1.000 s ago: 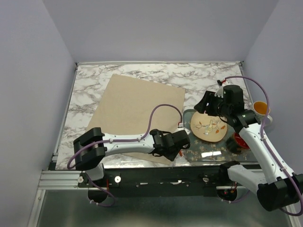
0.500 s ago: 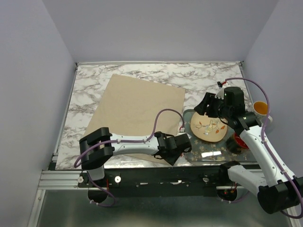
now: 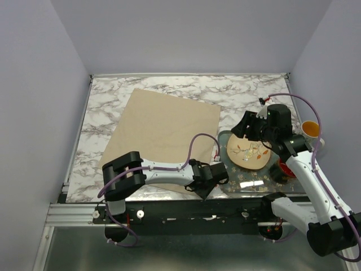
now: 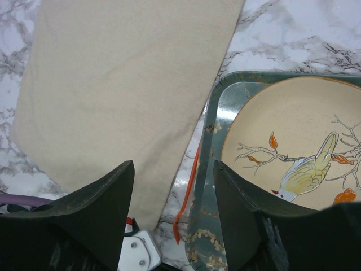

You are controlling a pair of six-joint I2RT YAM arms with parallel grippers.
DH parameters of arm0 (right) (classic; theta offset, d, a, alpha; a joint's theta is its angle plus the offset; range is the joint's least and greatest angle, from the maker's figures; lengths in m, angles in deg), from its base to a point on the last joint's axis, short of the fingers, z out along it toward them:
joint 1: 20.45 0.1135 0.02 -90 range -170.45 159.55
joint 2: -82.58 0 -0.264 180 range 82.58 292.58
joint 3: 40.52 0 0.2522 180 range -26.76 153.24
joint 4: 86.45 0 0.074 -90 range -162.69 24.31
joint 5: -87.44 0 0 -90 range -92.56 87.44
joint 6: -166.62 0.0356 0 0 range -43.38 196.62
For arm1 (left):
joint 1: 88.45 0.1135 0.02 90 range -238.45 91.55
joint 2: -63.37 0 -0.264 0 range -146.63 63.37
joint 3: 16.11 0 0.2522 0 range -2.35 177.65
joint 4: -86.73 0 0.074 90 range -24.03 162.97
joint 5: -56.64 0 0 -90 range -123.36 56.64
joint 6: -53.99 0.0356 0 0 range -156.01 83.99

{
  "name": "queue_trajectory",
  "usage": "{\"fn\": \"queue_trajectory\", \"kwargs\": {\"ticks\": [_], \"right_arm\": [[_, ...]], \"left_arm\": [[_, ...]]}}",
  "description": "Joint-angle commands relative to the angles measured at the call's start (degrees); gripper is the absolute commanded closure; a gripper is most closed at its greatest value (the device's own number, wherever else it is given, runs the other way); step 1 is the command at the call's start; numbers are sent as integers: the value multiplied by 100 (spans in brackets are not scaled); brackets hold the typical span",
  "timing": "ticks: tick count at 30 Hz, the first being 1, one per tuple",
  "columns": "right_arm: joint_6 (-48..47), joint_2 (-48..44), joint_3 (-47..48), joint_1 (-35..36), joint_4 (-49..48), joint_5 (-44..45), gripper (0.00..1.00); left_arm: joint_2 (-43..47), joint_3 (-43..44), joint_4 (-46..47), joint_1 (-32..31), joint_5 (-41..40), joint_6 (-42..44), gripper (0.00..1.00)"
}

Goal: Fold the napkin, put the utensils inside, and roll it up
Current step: Fold the napkin

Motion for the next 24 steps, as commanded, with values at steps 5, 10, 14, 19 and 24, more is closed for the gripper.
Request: {"fn": "queue_trajectory", "kwargs": {"ticks": [5,10,14,19,24], "right_arm": [[-46,-195,-122,-33,75,-78,33],[-64,-204,-105,-33,75,-78,33],[-90,-195,-105,-42,75,-52,33],[-99,-99,-131,-33,75,-51,33],[-187,-125,-280,-33,66,115,33]], "left_arm": [[-211,-144,105,-30,104,97,55],[-483,-188,150,-92,17,44,61],[-537,-188,53,-100,-491,-70,76],[-196,-65,-70,-109,-652,-123,82],[544,23,-167,-92,-458,-140,92]]}}
